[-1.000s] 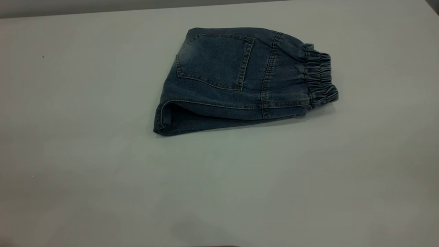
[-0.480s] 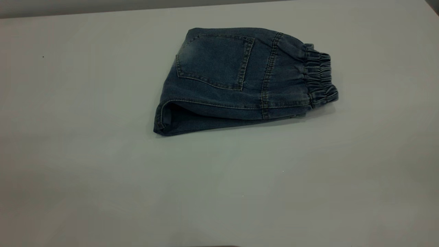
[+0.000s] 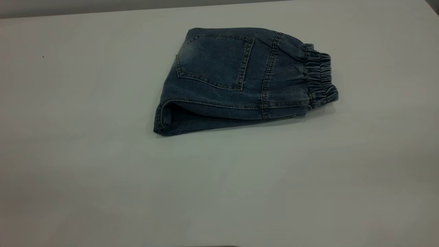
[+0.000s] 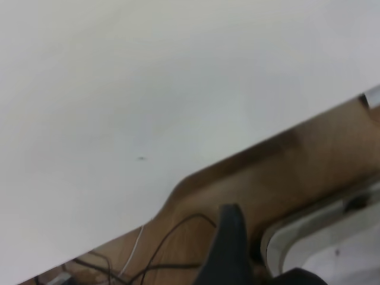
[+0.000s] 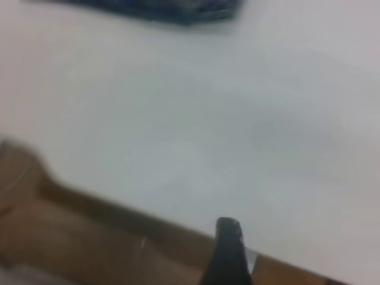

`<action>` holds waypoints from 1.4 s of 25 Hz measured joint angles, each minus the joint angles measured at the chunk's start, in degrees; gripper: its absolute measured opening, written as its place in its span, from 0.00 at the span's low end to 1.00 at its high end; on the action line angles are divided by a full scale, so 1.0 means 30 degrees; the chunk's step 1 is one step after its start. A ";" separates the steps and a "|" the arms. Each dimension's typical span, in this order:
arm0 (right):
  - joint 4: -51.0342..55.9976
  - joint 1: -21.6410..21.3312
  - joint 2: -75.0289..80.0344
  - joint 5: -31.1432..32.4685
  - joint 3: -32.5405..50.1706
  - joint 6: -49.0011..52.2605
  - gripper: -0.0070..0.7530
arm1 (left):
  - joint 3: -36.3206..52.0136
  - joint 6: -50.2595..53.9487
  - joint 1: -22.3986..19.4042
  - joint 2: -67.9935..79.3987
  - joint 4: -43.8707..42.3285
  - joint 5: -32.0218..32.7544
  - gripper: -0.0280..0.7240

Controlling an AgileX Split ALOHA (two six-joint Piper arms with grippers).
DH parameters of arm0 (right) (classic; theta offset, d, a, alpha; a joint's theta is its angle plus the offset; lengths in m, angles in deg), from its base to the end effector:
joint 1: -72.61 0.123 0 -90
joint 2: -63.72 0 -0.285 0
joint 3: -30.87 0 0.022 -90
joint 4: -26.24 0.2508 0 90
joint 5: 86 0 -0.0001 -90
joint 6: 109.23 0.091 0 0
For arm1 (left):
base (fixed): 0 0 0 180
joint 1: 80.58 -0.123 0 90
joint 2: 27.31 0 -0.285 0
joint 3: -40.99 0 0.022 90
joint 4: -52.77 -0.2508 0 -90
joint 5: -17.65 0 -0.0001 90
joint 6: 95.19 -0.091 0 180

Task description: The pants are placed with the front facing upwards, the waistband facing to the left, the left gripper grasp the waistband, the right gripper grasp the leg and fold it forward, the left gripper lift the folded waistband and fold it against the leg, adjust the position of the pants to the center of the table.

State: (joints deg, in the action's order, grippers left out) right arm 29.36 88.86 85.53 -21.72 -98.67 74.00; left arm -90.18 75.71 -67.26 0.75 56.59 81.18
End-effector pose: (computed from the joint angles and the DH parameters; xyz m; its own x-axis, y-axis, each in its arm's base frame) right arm 0.0276 0.0127 0.2602 -0.7193 -0.1265 -0.6831 -0.2552 0.9626 0.0905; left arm 0.0432 -0.0158 0.2654 -0.7089 0.2999 -0.6384 0.3612 0.9318 0.0365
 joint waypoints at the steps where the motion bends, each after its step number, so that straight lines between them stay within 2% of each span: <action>1: 0.0000 -0.0765 -0.0242 0.0000 0.0000 0.0000 0.67 | 0.0000 0.0000 -0.0490 -0.0419 0.0000 0.0000 0.79; 4: 0.0000 -0.2919 -0.1532 0.0000 0.0000 0.0000 0.67 | 0.0000 0.0000 -0.1977 -0.1836 0.0008 0.0060 0.79; 6: 0.0000 -0.3645 -0.2734 0.0045 0.0000 0.0000 0.67 | 0.0000 0.0000 -0.2826 -0.2841 0.0031 0.0084 0.79; 9: 0.0008 -0.3952 -0.4328 0.0078 0.0000 0.0000 0.67 | 0.0000 0.0000 -0.4081 -0.4480 0.0092 0.0184 0.79; 12: 0.0008 -0.3952 -0.4814 0.0142 0.0000 0.0000 0.67 | 0.0000 0.0000 -0.4733 -0.5804 0.0131 0.0257 0.79; 35: 0.0025 -0.3952 -0.4876 0.0163 0.0000 0.0018 0.67 | 0.0000 0.0042 -0.4850 -0.7106 0.0209 0.0475 0.79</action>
State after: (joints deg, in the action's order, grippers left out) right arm 29.44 77.01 70.90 -21.23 -98.67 74.06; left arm -90.18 75.83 -81.81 -20.57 57.21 82.61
